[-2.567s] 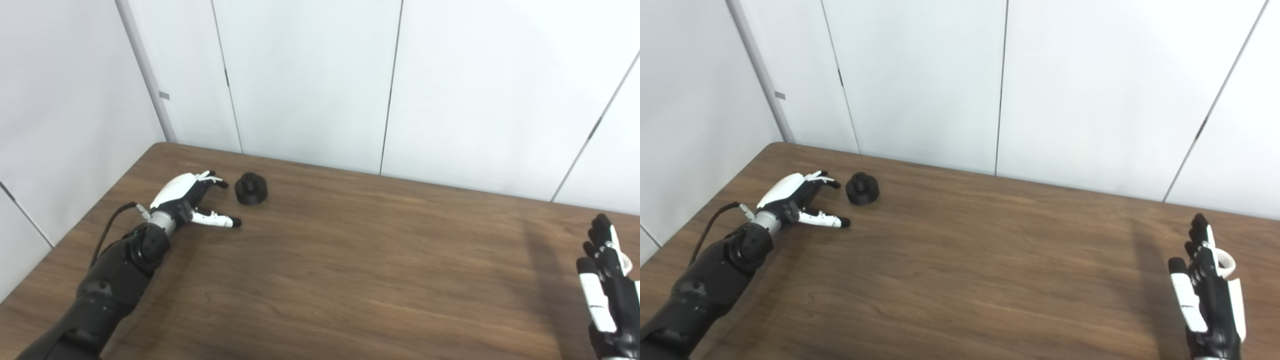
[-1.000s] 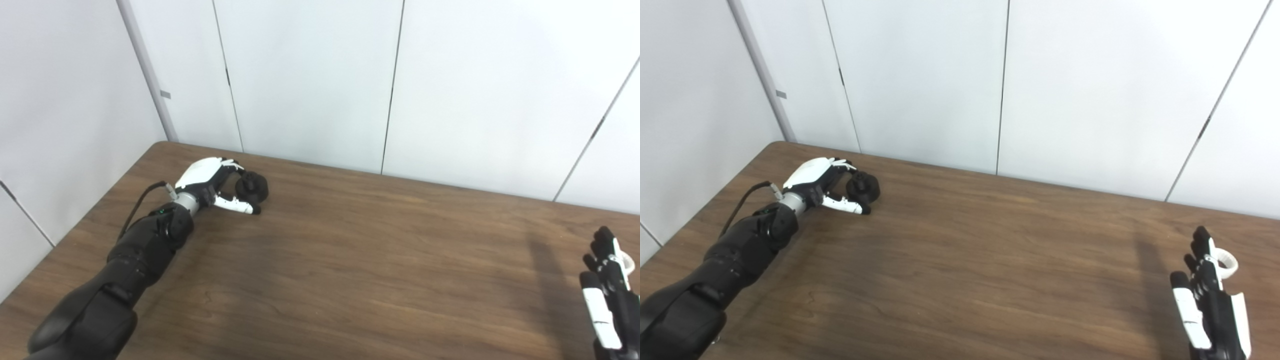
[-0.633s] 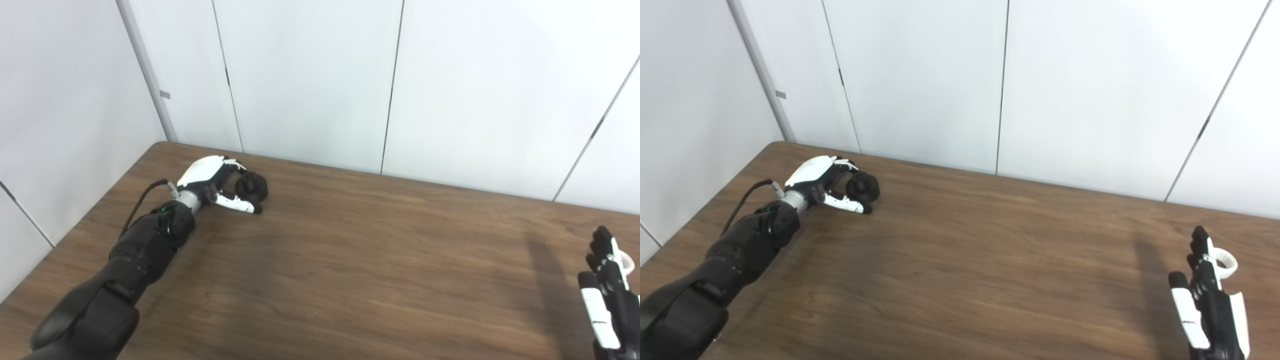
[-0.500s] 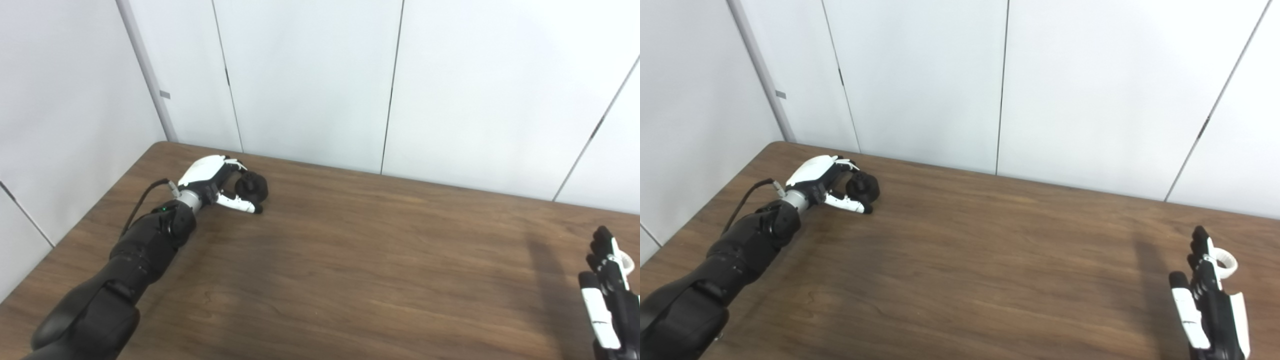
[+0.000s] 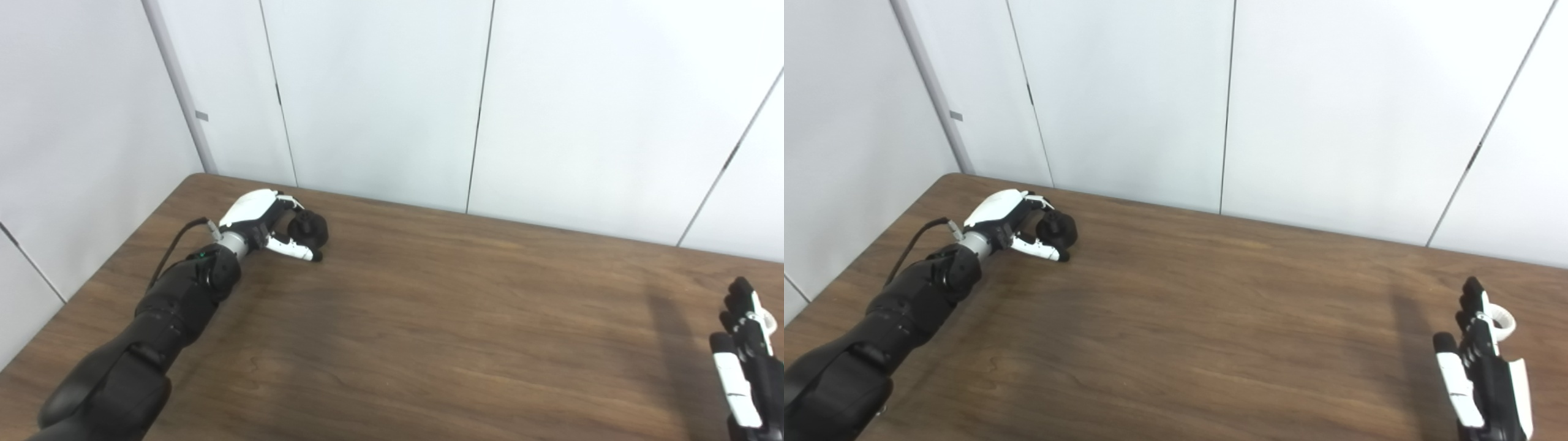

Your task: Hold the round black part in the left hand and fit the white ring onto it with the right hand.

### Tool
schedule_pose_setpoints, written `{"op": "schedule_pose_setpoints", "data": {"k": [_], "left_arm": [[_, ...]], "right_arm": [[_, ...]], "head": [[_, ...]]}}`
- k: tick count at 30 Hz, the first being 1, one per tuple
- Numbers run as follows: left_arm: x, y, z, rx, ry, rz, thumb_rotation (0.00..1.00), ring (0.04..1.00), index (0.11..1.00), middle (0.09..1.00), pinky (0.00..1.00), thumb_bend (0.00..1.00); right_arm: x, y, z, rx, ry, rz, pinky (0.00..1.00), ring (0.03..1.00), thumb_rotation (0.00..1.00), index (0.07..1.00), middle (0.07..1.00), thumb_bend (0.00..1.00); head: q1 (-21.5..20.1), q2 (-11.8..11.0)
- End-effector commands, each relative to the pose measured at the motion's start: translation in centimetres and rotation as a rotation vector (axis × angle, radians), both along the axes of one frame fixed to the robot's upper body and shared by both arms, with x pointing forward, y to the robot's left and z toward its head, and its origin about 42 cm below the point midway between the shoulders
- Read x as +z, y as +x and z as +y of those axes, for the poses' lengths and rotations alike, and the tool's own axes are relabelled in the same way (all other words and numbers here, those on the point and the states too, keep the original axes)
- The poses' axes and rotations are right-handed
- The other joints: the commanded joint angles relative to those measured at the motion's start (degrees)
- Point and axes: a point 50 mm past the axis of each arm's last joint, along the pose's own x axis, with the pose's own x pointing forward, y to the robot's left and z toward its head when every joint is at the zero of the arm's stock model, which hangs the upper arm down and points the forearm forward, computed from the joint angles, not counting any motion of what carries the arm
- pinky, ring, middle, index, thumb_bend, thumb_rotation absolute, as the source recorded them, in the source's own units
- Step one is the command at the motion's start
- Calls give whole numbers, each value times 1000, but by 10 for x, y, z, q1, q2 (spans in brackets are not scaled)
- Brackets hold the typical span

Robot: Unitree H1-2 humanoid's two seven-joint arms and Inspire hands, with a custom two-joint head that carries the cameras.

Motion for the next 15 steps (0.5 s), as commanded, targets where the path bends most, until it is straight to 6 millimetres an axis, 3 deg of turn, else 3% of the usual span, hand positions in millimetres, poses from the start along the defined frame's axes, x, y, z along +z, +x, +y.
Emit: {"op": "schedule_pose_setpoints", "data": {"k": [1, 15], "left_arm": [[23, 9, 2, -16, 24, -41, 306, 984, 701, 891, 1000, 1000], [27, 6, 8, -11, 39, -35, 317, 987, 717, 890, 1000, 1000]], "right_arm": [[-34, -21, 1, -24, 30, 111, 1000, 1000, 837, 989, 1000, 411], [-34, -19, 1, -14, 47, 108, 1000, 1000, 834, 989, 1000, 433]], "head": [[1, 0], [2, 1]]}}
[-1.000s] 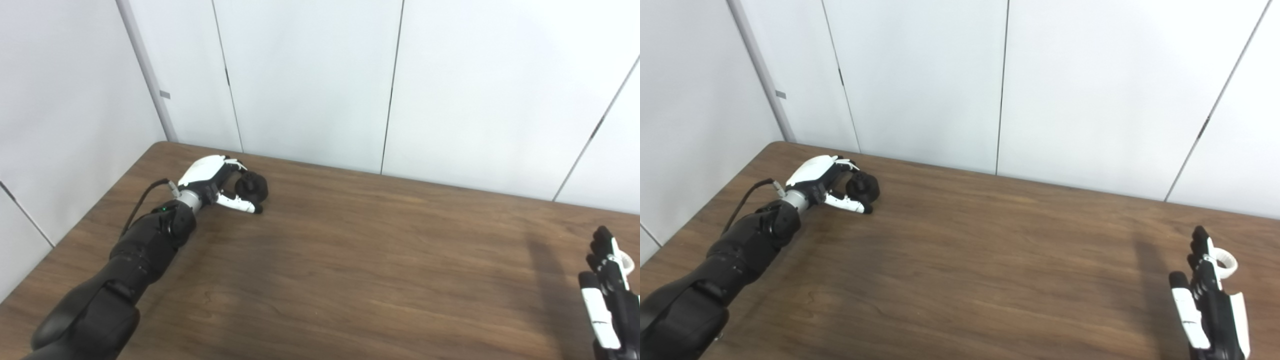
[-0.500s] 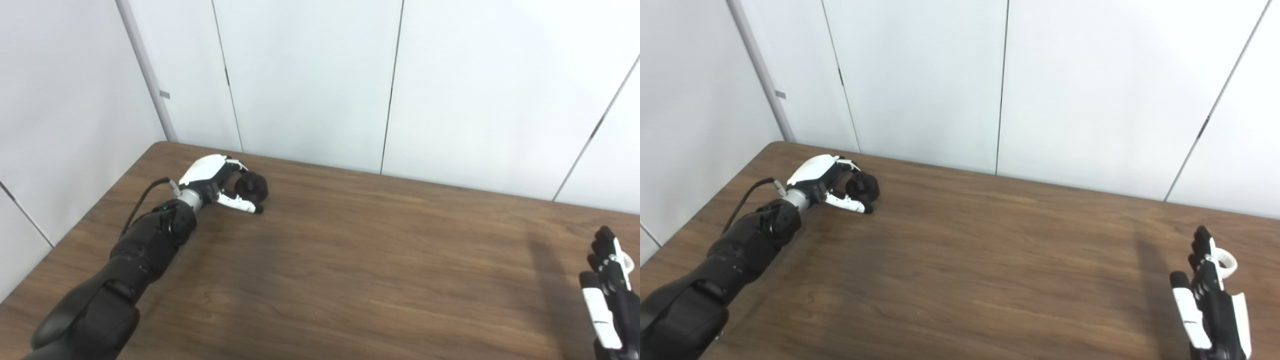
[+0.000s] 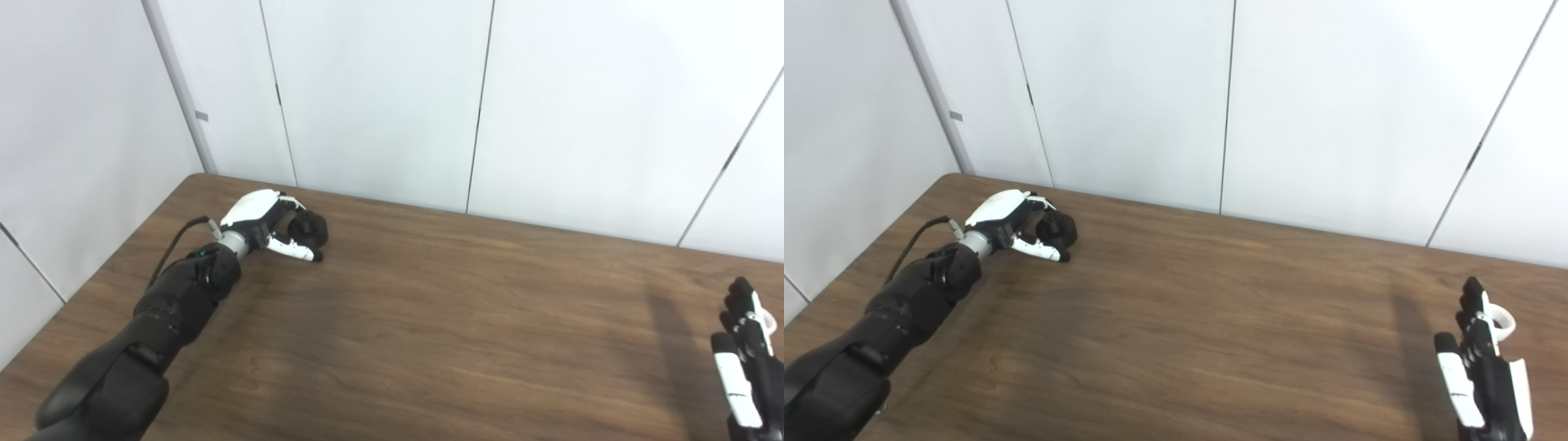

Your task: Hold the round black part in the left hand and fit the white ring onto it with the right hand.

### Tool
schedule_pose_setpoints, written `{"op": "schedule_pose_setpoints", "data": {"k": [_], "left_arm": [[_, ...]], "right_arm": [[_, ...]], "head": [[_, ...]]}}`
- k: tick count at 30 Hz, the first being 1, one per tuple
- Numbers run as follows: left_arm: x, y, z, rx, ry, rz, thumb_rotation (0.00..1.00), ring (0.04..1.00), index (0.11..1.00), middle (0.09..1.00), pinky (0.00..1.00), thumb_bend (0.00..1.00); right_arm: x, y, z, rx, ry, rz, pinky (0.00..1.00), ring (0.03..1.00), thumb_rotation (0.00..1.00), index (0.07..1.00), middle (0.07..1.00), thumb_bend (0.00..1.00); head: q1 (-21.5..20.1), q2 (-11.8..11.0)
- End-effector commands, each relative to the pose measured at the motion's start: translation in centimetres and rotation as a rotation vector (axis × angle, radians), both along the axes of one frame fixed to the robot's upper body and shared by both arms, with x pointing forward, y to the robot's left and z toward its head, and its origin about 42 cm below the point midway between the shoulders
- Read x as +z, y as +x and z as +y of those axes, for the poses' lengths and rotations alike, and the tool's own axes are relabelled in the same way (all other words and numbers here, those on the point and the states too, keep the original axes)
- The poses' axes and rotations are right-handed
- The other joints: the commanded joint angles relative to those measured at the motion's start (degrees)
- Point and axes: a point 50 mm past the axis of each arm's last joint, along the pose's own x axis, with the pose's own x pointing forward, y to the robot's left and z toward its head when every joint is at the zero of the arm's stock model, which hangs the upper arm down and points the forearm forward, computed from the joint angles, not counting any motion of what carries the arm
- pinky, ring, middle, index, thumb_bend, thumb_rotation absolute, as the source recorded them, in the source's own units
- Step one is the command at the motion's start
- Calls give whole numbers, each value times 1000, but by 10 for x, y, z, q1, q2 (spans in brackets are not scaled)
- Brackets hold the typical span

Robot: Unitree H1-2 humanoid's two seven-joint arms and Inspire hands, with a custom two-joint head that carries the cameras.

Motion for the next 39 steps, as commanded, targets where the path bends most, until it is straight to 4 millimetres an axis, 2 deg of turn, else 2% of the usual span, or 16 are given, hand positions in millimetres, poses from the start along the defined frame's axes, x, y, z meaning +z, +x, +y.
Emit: {"op": "schedule_pose_setpoints", "data": {"k": [1, 20, 39], "left_arm": [[24, 7, 9, 0, 34, -48, 322, 986, 718, 889, 1000, 1000], [22, 1, 18, -2, 37, -49, 299, 981, 707, 884, 1000, 1000], [23, 5, 11, -3, 45, -39, 298, 982, 711, 886, 1000, 989]], "right_arm": [[-34, -19, 1, -14, 37, 109, 1000, 1000, 827, 990, 1000, 432], [-33, -19, 1, -15, 27, 102, 1000, 1000, 823, 979, 1000, 401], [-34, -19, 1, -18, 16, 101, 1000, 1000, 835, 980, 999, 421]], "head": [[0, 1], [0, 3], [0, 5]]}}
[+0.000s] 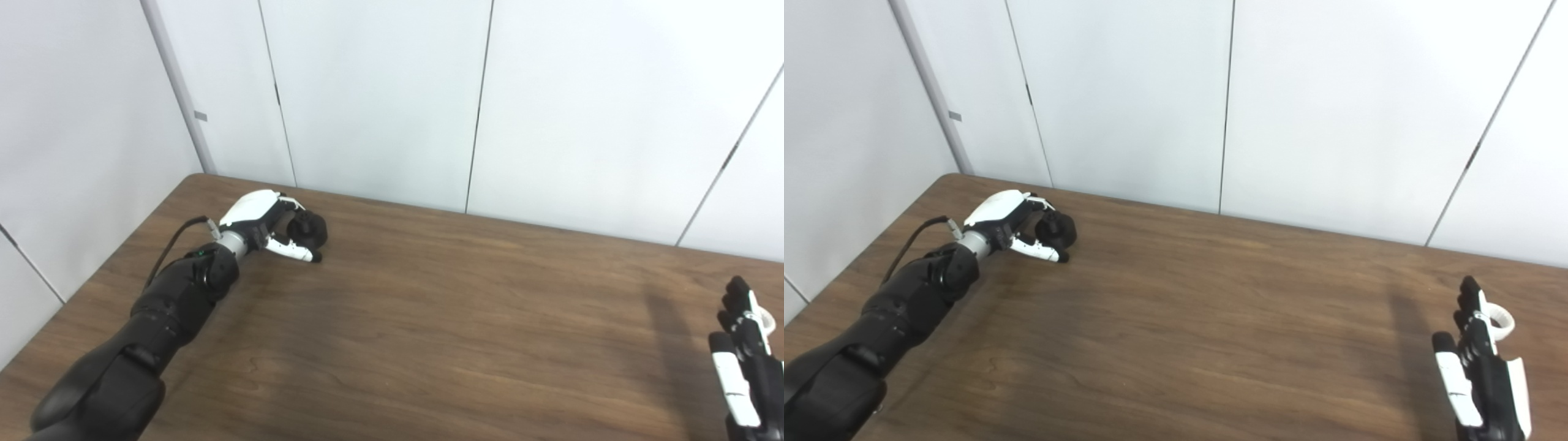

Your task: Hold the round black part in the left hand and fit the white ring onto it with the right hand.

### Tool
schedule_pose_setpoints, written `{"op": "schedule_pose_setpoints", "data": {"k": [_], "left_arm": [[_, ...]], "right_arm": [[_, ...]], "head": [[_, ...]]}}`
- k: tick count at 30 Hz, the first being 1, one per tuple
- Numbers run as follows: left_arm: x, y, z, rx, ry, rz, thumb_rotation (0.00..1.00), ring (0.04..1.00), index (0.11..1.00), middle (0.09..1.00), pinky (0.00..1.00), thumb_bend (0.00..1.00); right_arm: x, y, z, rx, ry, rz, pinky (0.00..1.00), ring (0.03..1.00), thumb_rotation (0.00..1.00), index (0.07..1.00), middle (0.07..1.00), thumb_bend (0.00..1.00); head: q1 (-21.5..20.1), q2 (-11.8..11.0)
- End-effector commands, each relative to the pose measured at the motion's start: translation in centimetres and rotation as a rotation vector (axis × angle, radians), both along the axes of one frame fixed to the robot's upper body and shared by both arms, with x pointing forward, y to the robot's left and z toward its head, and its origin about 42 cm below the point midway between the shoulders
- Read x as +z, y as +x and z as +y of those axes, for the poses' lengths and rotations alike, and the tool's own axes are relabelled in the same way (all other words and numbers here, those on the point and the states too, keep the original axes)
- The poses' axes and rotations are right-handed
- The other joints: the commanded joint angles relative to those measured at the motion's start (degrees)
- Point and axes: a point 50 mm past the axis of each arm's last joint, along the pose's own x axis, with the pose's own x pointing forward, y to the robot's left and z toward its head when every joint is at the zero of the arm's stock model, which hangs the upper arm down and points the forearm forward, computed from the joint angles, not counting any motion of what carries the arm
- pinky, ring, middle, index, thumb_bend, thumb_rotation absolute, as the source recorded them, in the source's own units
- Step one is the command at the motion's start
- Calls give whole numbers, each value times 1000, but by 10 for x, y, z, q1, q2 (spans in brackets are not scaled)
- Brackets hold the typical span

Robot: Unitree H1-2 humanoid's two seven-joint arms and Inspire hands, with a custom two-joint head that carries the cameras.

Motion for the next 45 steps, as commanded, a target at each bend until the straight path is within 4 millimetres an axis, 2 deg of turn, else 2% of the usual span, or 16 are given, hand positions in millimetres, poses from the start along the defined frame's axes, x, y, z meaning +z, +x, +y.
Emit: {"op": "schedule_pose_setpoints", "data": {"k": [1, 17, 22, 35, 39, 45], "left_arm": [[23, 7, 10, 7, 34, -41, 295, 983, 712, 886, 1000, 988], [25, 2, 24, 21, 44, -48, 305, 969, 703, 874, 1000, 978], [27, 1, 25, 22, 49, -46, 306, 965, 703, 873, 1000, 981], [23, 1, 25, 19, 47, -52, 277, 963, 699, 865, 1000, 978], [22, 1, 24, 14, 47, -51, 304, 966, 704, 869, 1000, 968], [21, 3, 23, 3, 43, -46, 292, 970, 703, 870, 1000, 926]], "right_arm": [[-34, -20, 1, -22, 28, 101, 1000, 1000, 834, 978, 997, 419], [-32, -20, 1, -17, 29, 95, 1000, 1000, 839, 983, 1000, 417], [-33, -19, 1, -18, 33, 100, 1000, 1000, 818, 978, 1000, 410], [-33, -19, 2, -17, 17, 95, 1000, 1000, 843, 977, 995, 416], [-33, -20, 3, -17, 28, 97, 1000, 1000, 829, 977, 996, 415], [-31, -21, 6, -18, 27, 99, 1000, 1000, 846, 981, 999, 439]], "head": [[-1, 0], [0, 2], [0, 2], [-1, 2], [-2, 2], [-4, 3]]}}
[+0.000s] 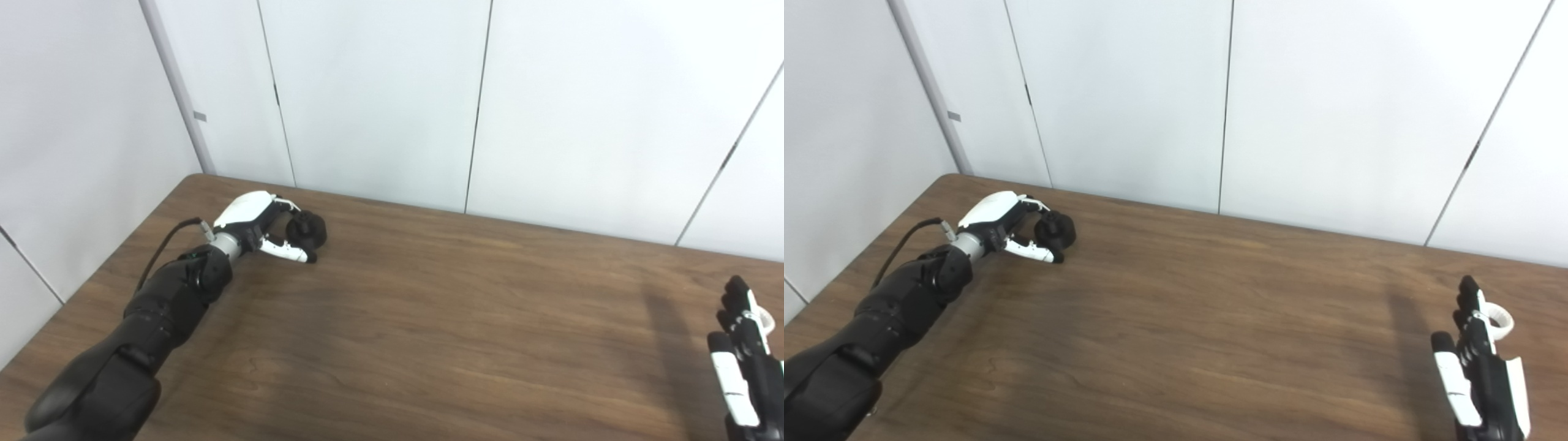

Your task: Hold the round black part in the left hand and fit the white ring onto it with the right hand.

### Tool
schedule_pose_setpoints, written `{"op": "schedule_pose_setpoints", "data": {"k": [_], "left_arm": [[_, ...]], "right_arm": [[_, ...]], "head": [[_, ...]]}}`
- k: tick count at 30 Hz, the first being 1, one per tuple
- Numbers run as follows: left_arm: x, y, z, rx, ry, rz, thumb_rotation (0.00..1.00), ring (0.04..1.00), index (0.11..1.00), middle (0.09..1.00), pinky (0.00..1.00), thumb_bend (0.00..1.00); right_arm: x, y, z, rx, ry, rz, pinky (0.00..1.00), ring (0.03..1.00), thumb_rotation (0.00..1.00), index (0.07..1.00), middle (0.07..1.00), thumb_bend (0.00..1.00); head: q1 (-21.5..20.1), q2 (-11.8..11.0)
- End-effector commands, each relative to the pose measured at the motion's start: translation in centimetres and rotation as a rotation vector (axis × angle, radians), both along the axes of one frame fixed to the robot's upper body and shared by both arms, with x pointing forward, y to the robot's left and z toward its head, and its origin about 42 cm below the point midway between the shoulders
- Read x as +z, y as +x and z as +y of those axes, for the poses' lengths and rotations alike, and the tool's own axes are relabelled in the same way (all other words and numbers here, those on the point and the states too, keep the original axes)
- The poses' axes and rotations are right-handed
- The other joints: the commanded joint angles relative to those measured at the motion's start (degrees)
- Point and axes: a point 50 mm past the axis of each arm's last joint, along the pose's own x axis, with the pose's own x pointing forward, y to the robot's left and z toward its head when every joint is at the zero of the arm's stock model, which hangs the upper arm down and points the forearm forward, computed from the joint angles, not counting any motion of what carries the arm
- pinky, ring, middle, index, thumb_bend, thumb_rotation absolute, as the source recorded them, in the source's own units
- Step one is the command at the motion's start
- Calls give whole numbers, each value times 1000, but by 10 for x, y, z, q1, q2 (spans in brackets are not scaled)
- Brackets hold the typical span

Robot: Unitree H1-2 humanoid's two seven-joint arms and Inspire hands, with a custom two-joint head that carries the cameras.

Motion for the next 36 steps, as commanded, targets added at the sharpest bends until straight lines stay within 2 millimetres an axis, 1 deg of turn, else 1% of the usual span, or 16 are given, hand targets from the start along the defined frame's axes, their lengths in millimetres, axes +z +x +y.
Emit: {"op": "schedule_pose_setpoints", "data": {"k": [1, 5, 8, 12, 14, 19, 23, 27, 30, 33, 35, 36], "left_arm": [[24, 7, 13, 9, 41, -40, 288, 974, 705, 873, 1000, 920], [23, 9, 11, 8, 47, -33, 299, 973, 712, 872, 1000, 929], [23, 9, 10, 8, 49, -31, 279, 971, 712, 871, 1000, 922], [23, 9, 9, 5, 48, -31, 260, 965, 711, 869, 1000, 913], [22, 9, 8, 7, 45, -27, 263, 967, 709, 870, 1000, 915], [19, 10, 5, 6, 36, -26, 285, 971, 707, 869, 1000, 930], [19, 11, 4, 7, 41, -20, 289, 974, 709, 873, 1000, 929], [19, 13, 4, 6, 40, -19, 301, 977, 710, 875, 1000, 930], [19, 14, 3, 6, 42, -21, 309, 976, 710, 874, 1000, 930], [20, 14, 2, 7, 48, -32, 277, 974, 701, 871, 1000, 901], [19, 13, 2, 6, 54, -56, 205, 952, 623, 847, 1000, 853], [18, 13, 2, 2, 71, -82, 184, 947, 602, 840, 1000, 841]], "right_arm": [[-31, -21, 5, -20, 31, 99, 1000, 1000, 847, 981, 999, 445], [-30, -22, 7, -21, 34, 95, 1000, 1000, 848, 978, 997, 444], [-30, -22, 8, -20, 40, 93, 1000, 1000, 834, 980, 999, 445], [-30, -23, 9, -15, 48, 95, 983, 1000, 846, 984, 999, 454], [-29, -23, 10, -15, 50, 95, 960, 1000, 848, 988, 1000, 454], [-30, -24, 9, -13, 46, 99, 998, 1000, 854, 995, 1000, 466], [-29, -25, 10, -12, 54, 103, 958, 1000, 852, 997, 1000, 460], [-28, -25, 11, -19, 46, 104, 987, 1000, 860, 992, 1000, 447], [-29, -24, 11, -17, 59, 108, 965, 1000, 856, 993, 1000, 460], [-29, -24, 11, -19, 66, 108, 978, 1000, 842, 992, 1000, 480], [-29, -25, 11, -25, 53, 109, 973, 1000, 844, 988, 999, 474], [-28, -25, 11, -26, 47, 109, 971, 1000, 848, 987, 999, 471]], "head": [[0, 0], [-2, 1], [-4, 2], [-6, 2], [-7, 2], [-8, 3], [-8, 3], [-10, 3], [-10, 3], [-8, 4], [-8, 4], [-7, 5]]}}
